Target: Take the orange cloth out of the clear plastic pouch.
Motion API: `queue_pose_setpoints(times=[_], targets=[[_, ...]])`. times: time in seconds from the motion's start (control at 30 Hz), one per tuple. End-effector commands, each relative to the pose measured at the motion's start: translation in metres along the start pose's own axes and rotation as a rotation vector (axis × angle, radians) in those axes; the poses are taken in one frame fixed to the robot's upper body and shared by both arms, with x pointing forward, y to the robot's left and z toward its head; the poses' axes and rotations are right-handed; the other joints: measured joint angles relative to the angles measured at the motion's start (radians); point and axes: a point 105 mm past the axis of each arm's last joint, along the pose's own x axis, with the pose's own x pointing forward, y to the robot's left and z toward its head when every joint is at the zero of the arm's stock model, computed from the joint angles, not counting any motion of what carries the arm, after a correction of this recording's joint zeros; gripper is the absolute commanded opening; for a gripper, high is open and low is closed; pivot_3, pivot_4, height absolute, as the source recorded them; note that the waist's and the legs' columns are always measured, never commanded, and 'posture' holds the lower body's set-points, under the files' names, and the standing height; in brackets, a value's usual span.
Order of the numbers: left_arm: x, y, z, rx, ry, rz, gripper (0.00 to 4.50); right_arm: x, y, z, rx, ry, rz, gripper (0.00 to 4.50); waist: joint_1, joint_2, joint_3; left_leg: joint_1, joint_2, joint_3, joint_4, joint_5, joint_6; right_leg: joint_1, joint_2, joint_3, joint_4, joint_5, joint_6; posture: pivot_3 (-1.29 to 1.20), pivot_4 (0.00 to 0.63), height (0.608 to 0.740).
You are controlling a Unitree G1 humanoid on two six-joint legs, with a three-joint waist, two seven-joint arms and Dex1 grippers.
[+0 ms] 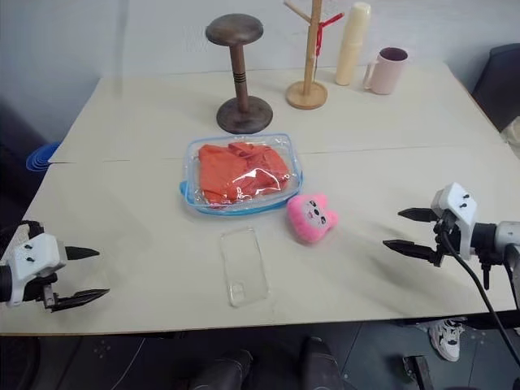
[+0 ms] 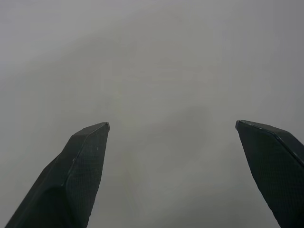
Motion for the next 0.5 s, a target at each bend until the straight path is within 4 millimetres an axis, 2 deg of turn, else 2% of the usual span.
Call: queue_pose_setpoints(times=[0.03, 0.5], targets=[[-0.0034, 0.0031, 0.0019, 0.022, -0.005, 0.010, 4.50, -0.0052, -0.0025, 0.0120, -0.033, -0.037, -0.020, 4.48, 0.000, 0.000, 0.000, 0.000, 0.000, 0.001, 0.000, 0.000, 0.000, -0.001, 0.000, 0.001, 0.000, 0.000, 0.000, 0.00, 0.150, 0.740], [0.0012, 0.0089, 0.0052, 0.005, -0.021, 0.051, 4.50, 0.0000, -0.0036, 0.0119, -0.045, -0.034, -0.044, 4.48, 0.002, 0.000, 0.000, 0.000, 0.001, 0.006, 0.000, 0.000, 0.000, -0.003, 0.002, 0.006, 0.001, 0.000, 0.001, 0.00, 0.150, 0.740]])
